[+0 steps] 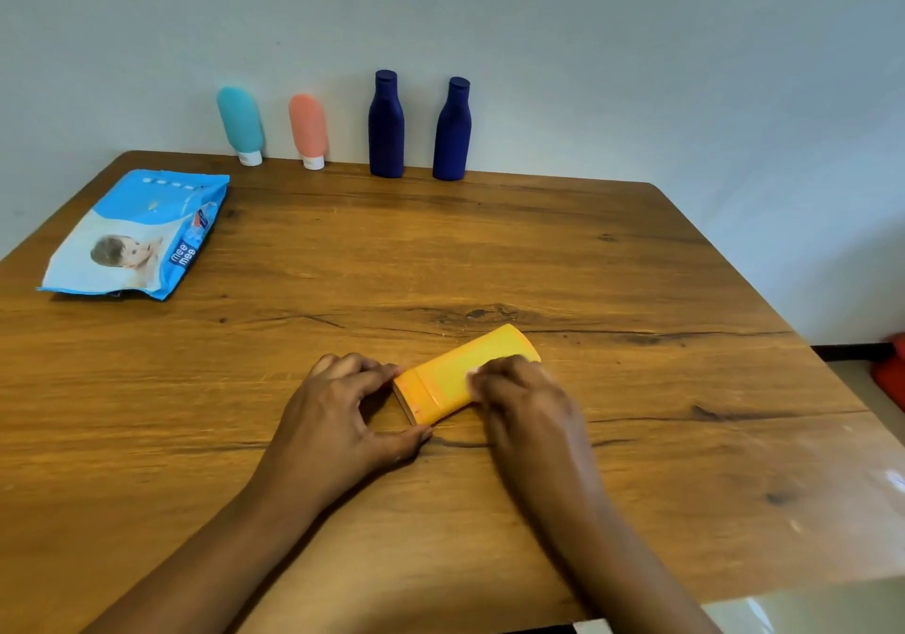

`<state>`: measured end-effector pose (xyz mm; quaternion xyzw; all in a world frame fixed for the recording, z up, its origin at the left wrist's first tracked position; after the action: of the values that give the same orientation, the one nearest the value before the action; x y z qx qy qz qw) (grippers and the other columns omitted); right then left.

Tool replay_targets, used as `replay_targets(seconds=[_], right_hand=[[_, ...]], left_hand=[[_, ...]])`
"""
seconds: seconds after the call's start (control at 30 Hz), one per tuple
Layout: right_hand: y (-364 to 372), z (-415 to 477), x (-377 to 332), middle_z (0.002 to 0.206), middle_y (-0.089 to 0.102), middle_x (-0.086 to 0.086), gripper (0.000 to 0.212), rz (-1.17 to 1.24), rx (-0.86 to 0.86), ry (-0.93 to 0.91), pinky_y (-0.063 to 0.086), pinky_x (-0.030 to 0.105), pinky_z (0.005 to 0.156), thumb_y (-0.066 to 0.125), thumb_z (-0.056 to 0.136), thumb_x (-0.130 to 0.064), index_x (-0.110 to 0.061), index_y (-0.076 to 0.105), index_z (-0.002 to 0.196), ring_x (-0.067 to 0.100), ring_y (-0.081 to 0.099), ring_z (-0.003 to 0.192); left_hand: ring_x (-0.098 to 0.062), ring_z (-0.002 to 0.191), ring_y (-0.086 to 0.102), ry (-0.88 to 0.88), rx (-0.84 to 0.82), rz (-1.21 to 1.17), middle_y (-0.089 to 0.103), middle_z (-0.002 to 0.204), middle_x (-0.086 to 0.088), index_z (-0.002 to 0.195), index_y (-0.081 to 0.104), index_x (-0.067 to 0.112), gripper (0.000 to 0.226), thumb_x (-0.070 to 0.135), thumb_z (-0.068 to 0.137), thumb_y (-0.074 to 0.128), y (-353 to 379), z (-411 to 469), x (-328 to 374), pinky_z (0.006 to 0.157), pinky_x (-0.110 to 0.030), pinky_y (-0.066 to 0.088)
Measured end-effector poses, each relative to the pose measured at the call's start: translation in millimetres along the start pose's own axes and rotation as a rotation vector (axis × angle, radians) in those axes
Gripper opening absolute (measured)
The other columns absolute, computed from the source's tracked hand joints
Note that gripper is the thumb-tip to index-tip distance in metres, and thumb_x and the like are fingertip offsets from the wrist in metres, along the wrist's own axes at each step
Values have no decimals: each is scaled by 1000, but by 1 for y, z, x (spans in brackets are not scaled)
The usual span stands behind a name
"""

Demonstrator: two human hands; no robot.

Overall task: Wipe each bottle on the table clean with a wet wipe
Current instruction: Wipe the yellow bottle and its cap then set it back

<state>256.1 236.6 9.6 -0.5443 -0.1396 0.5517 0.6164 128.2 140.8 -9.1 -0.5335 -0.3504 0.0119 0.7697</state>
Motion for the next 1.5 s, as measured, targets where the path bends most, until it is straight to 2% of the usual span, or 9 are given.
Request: replay_targets(seconds=[0.13,0.27,0.5,0.67,0.8,1.0,1.23,1.33,1.5], right_hand=[[-6,4,2,102,63,1,23,-19,67,50,52,28,77,64,84,-6,-12,69,106,14,56,91],[17,-12,-38,105,63,2,28,22,-63,-127,51,25,73,67,80,-6,-13,68,108,17,57,93],[-21,15,66,95,60,5,17,-39,98,215,51,36,72,59,86,-3,-7,70,98,19,57,86],[-13,-1,15,97,61,3,20,-18,93,50,52,30,73,63,83,-4,-10,70,101,16,56,87],[15,-5,-34,104,62,3,30,-26,-47,-124,53,24,72,68,79,-7,-11,67,108,16,58,91],[-16,35,44,99,65,4,24,-107,36,159,38,24,71,59,81,-1,-13,70,98,21,57,89],[29,18,-66,120,54,1,42,17,-181,-173,40,24,85,61,85,-11,-17,55,126,15,46,107],[17,33,-17,115,59,0,32,-63,-141,-69,41,24,84,56,88,-8,-18,60,119,15,51,105],[-4,37,22,100,65,3,23,-186,-29,62,40,26,70,59,83,-4,-16,68,101,20,54,91]], left_hand=[[0,95,36,1,-8,9,49,100,16,126,58,25,83,68,56,70,0,0,3,71,-4,29],[-3,94,41,10,1,-16,53,98,15,122,62,23,87,75,52,53,-1,-1,2,71,-6,30],[-1,92,38,21,9,21,48,97,19,123,61,25,90,78,51,50,-2,0,5,69,-5,29],[-1,93,38,8,12,21,48,97,18,123,61,25,91,79,50,45,-2,0,4,69,-5,30],[-3,95,41,10,4,6,49,97,17,123,62,22,81,68,56,66,-2,-1,5,71,-7,31],[0,97,35,19,8,19,46,102,18,127,57,26,76,58,60,75,-1,-1,8,71,-4,28],[-6,93,45,25,22,-29,56,95,11,112,67,19,74,66,55,61,-3,-3,6,70,-7,31],[-3,95,40,19,21,12,55,100,12,121,62,23,73,58,58,75,-1,-2,5,70,-6,30],[-3,94,40,28,32,26,54,99,13,121,62,23,79,69,56,69,-1,-1,5,70,-6,30]])
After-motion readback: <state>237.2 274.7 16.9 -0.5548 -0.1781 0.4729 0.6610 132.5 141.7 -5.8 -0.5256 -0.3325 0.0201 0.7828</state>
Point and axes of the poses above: each hand's wrist, its own z-axis towards the middle knuckle, its own y-axis out of the palm, x = y × z, the point moved 10 cm from there along z, towards the middle knuckle
